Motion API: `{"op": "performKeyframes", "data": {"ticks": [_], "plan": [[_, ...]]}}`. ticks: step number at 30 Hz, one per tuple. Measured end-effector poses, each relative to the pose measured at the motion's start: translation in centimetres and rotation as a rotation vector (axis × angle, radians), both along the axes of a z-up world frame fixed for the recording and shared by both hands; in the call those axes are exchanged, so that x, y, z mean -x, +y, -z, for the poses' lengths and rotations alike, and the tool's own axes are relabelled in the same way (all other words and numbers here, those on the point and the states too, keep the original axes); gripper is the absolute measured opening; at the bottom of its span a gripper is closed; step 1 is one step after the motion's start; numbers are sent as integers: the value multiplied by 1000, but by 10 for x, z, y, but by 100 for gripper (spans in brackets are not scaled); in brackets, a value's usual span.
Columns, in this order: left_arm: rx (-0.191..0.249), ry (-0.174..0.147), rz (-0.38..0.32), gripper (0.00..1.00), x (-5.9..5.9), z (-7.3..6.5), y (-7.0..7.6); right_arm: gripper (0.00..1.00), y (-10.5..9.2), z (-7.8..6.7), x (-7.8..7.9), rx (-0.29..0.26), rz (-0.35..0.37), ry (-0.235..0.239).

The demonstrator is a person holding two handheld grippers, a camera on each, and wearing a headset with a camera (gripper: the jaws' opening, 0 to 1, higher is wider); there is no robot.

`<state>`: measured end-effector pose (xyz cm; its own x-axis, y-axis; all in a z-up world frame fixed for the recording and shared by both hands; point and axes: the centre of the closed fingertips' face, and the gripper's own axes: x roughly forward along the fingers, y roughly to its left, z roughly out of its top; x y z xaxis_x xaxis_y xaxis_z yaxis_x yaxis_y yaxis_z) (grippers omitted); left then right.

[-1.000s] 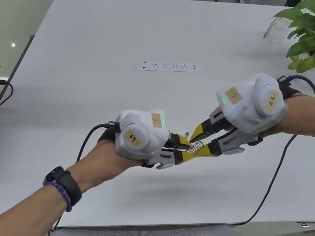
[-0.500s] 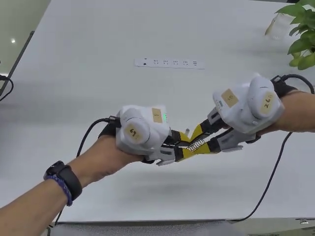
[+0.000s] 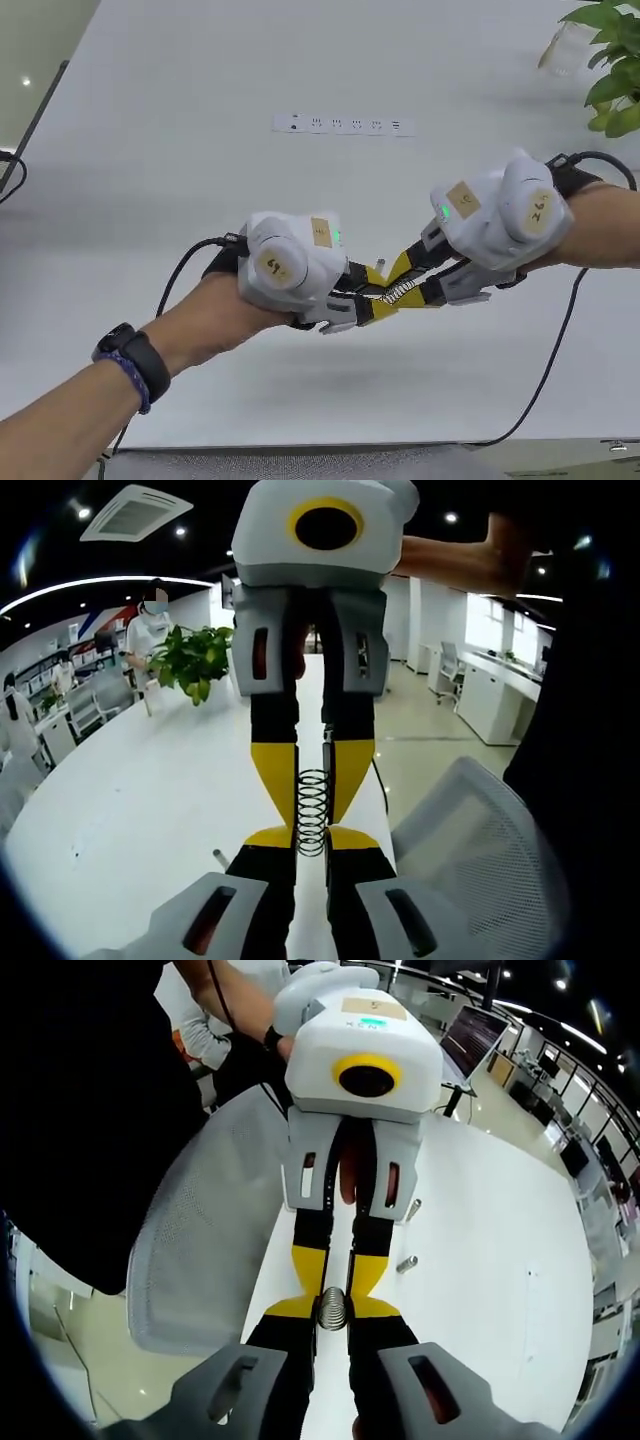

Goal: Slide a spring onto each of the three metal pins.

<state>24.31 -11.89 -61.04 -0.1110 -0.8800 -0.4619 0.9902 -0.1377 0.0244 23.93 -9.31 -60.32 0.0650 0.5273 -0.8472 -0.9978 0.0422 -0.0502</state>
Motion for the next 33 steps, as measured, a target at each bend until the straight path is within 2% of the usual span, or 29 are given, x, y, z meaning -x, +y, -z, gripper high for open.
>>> {"op": "performKeyframes", "data": {"ticks": [7,17,33], "plan": [[-16,17,-23,10,-2,6,6,8,-3,4,0,3,18,5],[-33,33,-90,21,-12,12,26,8,-5,6,-5,0,49,4],[-49,72,-268,31,-34,23,82,8,-25,24,-29,33,141,7]]}}
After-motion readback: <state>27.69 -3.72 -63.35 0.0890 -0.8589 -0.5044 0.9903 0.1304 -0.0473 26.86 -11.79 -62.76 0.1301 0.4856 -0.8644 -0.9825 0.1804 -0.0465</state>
